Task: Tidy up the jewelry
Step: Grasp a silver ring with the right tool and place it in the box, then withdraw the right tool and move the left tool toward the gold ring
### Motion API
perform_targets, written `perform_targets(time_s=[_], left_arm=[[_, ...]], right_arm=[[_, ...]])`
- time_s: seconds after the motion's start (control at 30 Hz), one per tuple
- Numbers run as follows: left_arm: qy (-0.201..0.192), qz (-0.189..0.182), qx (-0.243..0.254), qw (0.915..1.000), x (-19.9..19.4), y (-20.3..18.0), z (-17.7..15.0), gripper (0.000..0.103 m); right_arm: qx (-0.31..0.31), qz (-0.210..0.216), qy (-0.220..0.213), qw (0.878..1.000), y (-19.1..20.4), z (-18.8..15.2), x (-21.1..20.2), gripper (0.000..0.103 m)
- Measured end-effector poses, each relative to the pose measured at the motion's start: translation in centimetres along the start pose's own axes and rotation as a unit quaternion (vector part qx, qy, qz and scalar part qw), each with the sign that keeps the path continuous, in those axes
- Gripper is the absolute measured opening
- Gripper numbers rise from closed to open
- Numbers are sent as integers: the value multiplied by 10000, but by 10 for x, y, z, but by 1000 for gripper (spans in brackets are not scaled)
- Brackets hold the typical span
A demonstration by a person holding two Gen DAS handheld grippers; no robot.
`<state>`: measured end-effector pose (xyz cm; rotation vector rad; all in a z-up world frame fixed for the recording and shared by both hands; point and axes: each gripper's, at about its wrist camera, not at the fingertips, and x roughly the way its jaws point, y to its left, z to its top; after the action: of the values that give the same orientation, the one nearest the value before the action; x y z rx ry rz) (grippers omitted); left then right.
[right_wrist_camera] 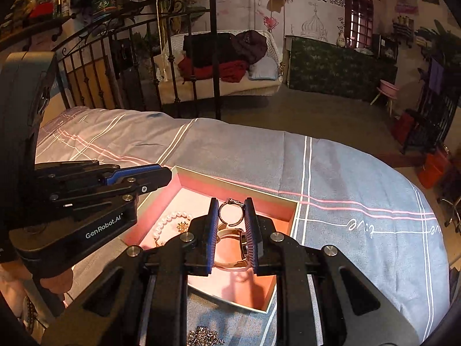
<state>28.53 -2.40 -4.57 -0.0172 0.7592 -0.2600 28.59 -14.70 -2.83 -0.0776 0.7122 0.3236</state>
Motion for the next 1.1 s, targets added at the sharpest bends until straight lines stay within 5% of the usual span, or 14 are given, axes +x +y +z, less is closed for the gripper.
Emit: perform_targets(time_s=[0.6, 0.63, 0.67, 0.7, 0.73, 0.93, 1.0, 1.1], left_arm=[[607, -25, -306, 9977, 40, 14, -14, 10], [628, -70, -281, 9976, 38, 13, -14, 16], [620, -73, -276, 9977, 34, 13, -14, 47], [534, -34, -291, 9981, 28, 14, -13, 80], [319, -22, -313, 9990, 17, 16, -13, 88], [-95, -324, -367, 9988, -31, 19, -39, 96], [43, -419, -281, 9987, -38, 16, -62, 96], [283, -71, 180, 9994, -39, 5, -101, 97]], right_arm=[[16, -98, 742, 9972, -9, -32, 51, 19], [-8, -170, 740, 9971, -8, -33, 49, 25], [-24, -271, 702, 9972, -9, -34, 46, 34], [-20, -353, 612, 9975, -10, -34, 40, 62], [-8, -440, 479, 9979, -11, -34, 32, 80], [291, -348, 137, 9989, -28, -49, -10, 91], [418, -317, 147, 9985, -32, -61, -20, 91], [556, -251, 205, 9979, -37, -84, -30, 91]])
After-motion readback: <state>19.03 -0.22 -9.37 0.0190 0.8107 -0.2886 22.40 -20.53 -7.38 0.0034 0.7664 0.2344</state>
